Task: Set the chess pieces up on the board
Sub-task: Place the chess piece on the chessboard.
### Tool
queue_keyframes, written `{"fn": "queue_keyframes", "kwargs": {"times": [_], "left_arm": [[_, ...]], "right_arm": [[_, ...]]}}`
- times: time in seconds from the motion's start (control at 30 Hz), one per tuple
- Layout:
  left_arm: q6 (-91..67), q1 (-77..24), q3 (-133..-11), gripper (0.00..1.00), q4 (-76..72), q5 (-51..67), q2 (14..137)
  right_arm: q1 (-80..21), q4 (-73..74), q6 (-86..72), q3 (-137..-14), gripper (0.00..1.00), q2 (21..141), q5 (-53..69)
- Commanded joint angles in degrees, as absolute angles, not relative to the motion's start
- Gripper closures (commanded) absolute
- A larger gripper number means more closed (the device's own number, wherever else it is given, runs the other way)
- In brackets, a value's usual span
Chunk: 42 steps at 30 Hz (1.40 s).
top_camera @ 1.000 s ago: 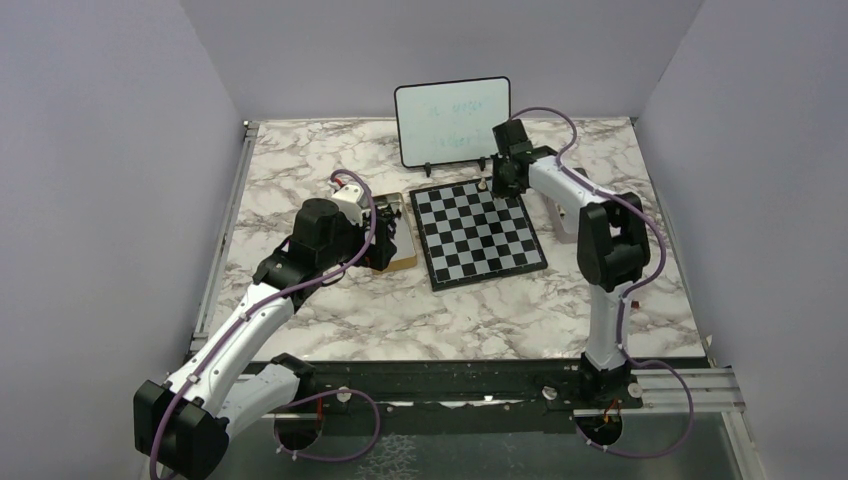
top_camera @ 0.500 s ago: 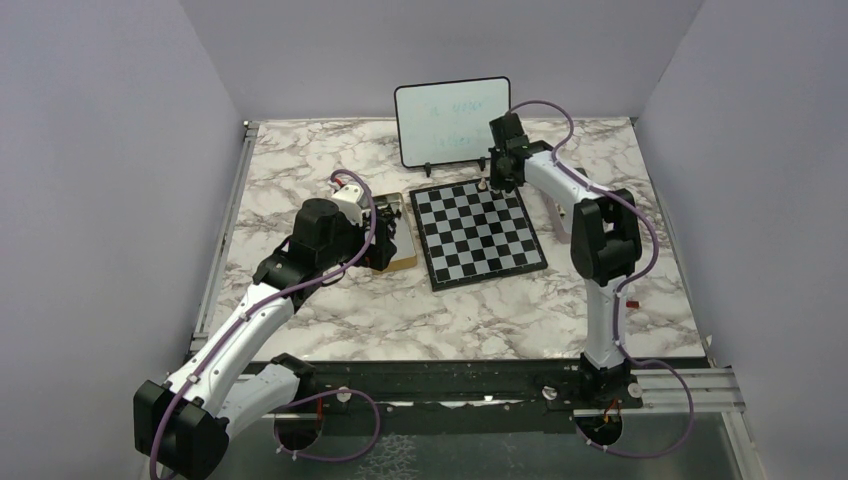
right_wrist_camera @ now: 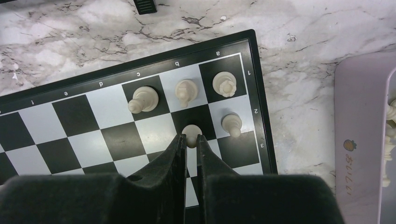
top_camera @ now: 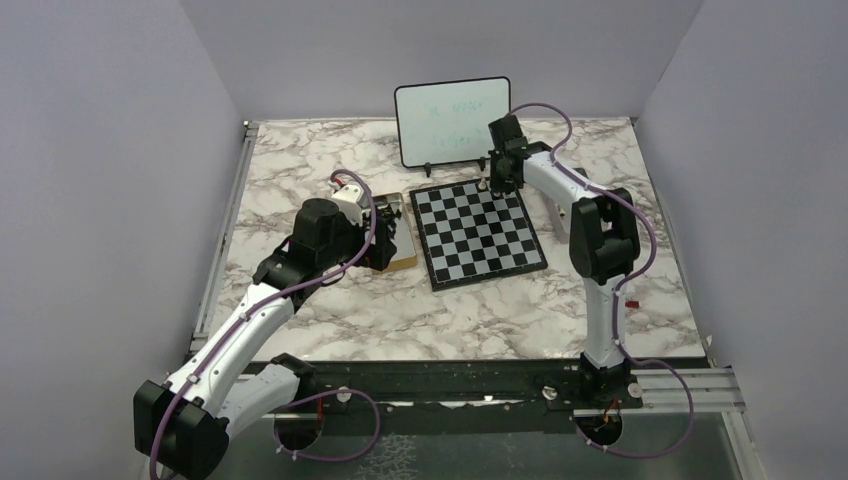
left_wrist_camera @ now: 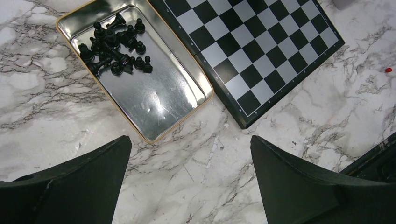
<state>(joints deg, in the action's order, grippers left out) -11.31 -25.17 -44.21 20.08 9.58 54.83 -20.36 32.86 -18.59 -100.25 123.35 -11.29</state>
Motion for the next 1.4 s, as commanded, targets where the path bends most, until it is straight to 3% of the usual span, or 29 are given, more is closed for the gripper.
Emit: {"fn": "queue_keyframes", "kwargs": {"times": [0.0, 1.37], "left_arm": [[-10.7, -25.4, -44.1, 0.01, 19.9, 9.9, 53.6], [-10.9, -25.4, -44.0, 0.01, 19.9, 9.9, 53.1]], "right_arm": [[-20.7, 33.8, -19.1, -102.4, 0.85, 125.3, -12.7], [-20.7, 36.1, -18.3, -103.8, 0.81, 127.0, -12.8]]}}
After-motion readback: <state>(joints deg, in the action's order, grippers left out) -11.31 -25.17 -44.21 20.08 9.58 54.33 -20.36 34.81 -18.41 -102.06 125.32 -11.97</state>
